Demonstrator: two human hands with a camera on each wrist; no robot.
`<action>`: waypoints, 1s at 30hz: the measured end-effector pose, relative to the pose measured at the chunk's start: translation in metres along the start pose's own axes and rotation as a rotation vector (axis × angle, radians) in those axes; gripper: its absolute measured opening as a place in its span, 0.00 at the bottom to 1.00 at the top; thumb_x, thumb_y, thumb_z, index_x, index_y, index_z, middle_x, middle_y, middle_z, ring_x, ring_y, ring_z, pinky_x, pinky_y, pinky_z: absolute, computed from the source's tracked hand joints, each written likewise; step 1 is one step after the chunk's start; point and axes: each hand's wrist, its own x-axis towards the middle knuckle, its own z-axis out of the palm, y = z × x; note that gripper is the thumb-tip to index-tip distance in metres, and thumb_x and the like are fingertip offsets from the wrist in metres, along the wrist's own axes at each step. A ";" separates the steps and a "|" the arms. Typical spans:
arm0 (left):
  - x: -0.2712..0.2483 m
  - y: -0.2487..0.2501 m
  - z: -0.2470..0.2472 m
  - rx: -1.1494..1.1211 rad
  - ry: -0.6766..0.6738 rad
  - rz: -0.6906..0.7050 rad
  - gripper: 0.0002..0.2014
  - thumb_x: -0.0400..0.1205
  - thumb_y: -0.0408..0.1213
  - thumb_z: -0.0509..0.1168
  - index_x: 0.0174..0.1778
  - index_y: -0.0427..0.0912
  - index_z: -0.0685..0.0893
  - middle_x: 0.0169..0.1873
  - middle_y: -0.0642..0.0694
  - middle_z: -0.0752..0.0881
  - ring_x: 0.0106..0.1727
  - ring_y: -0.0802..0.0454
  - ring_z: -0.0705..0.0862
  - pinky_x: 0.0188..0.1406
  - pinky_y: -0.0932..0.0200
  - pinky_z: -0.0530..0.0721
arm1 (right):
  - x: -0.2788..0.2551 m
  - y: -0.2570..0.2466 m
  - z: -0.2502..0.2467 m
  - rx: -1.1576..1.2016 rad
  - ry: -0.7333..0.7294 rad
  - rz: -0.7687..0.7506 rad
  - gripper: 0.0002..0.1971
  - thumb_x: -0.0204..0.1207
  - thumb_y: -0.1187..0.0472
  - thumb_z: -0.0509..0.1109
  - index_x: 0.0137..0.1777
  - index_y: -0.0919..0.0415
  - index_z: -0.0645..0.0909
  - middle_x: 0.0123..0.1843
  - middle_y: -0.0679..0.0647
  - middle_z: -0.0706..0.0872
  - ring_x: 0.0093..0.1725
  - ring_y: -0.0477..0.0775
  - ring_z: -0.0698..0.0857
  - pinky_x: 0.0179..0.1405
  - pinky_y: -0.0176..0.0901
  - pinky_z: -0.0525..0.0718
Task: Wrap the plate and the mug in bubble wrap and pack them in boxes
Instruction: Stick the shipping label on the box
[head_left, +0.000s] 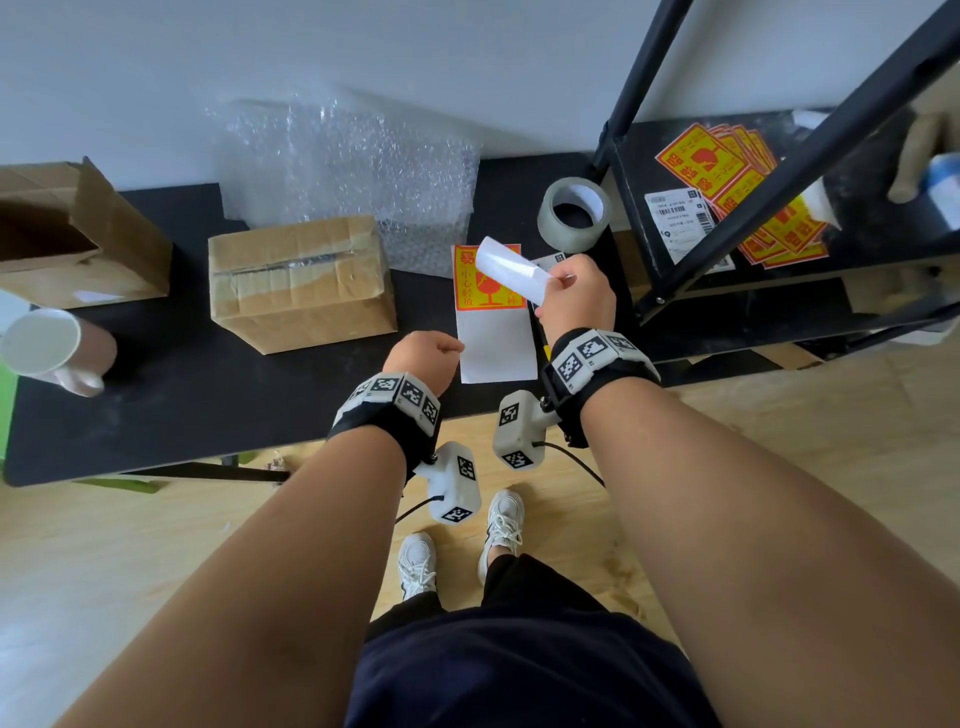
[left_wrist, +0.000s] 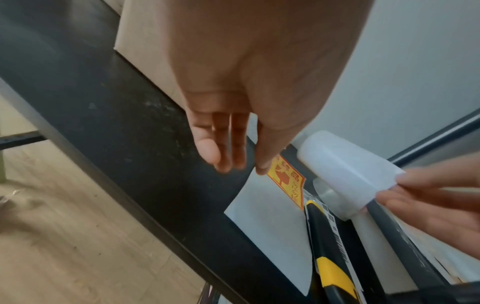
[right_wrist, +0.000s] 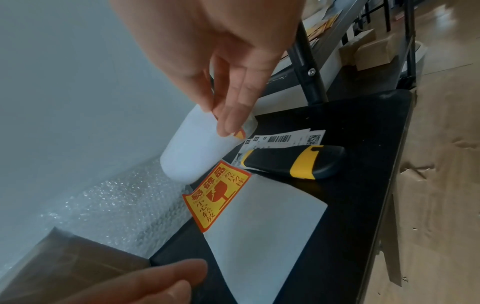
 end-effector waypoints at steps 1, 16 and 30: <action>0.000 0.003 -0.003 0.046 0.045 0.025 0.14 0.83 0.36 0.60 0.59 0.47 0.88 0.53 0.50 0.87 0.54 0.50 0.84 0.48 0.61 0.78 | -0.001 -0.001 -0.001 -0.009 -0.009 -0.023 0.10 0.77 0.66 0.57 0.42 0.52 0.78 0.44 0.55 0.88 0.44 0.61 0.87 0.40 0.55 0.85; -0.009 0.062 -0.068 -0.507 0.218 0.059 0.18 0.78 0.54 0.70 0.31 0.43 0.84 0.34 0.43 0.87 0.33 0.48 0.82 0.43 0.52 0.87 | -0.030 -0.037 -0.015 0.061 -0.245 -0.357 0.04 0.75 0.60 0.75 0.46 0.54 0.91 0.45 0.49 0.90 0.45 0.45 0.86 0.44 0.29 0.78; -0.034 0.024 -0.097 -0.203 0.227 0.150 0.09 0.84 0.38 0.65 0.40 0.42 0.86 0.30 0.47 0.82 0.32 0.51 0.78 0.38 0.59 0.76 | -0.056 -0.062 -0.002 0.015 -0.094 -0.218 0.17 0.76 0.57 0.72 0.64 0.59 0.78 0.58 0.54 0.82 0.55 0.54 0.83 0.52 0.46 0.80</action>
